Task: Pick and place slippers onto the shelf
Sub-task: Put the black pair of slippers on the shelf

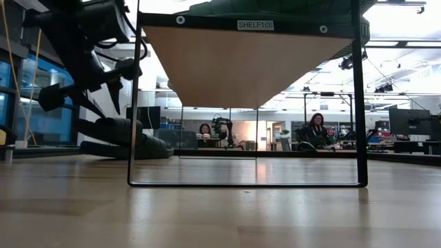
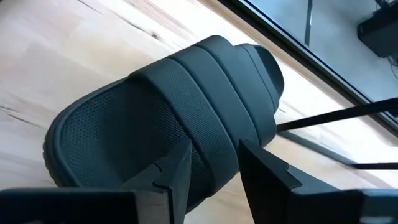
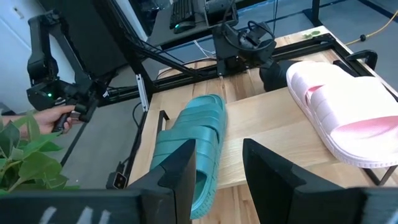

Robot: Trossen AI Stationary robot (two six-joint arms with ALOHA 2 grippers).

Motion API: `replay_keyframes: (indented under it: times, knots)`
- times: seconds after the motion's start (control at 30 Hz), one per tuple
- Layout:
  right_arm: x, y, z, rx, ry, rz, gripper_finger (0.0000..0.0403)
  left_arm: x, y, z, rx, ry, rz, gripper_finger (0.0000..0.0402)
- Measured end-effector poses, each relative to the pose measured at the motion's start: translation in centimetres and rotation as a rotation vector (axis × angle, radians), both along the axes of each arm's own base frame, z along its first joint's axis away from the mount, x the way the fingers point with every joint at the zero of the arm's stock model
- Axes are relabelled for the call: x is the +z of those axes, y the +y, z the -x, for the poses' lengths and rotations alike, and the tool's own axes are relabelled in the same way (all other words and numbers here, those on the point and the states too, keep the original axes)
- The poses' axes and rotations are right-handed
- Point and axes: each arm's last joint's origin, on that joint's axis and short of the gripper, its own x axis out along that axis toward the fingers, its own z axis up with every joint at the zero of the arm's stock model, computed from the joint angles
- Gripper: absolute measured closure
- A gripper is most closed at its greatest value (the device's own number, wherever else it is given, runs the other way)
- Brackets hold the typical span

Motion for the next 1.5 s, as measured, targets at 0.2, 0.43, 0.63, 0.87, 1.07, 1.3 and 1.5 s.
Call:
replay_keyframes:
  times: [0.2,0.43,0.63,0.87,1.07,1.3,1.5]
  knots:
    - [-0.01,0.00,-0.02,-0.003,0.002,-0.005,0.0279,0.00,0.23,0.07,-0.005,0.020,-0.002,0.0279]
    - [0.00,-0.02,-0.02,-0.009,0.001,-0.001,0.0279,-0.04,0.17,0.03,-0.012,0.015,0.018,0.0279]
    - [-0.01,-0.08,-0.02,-0.026,0.003,0.006,0.0279,-0.08,0.29,0.02,0.008,-0.011,0.045,0.0279]
    - [-0.02,-0.10,-0.03,-0.038,0.005,-0.002,0.0279,-0.28,0.83,0.11,0.034,0.008,0.048,0.0279]
    - [-0.02,-0.14,-0.03,-0.054,0.007,-0.002,0.0279,-0.80,0.89,-0.25,0.034,0.029,0.048,0.0279]
    - [-0.02,-0.16,-0.04,-0.057,0.007,-0.003,0.0279,-0.95,0.98,-0.57,0.037,0.019,0.032,0.0303]
    - [-0.02,-0.16,-0.04,-0.058,0.007,-0.002,0.0279,-0.89,1.03,-0.65,0.033,0.017,0.016,0.0383]
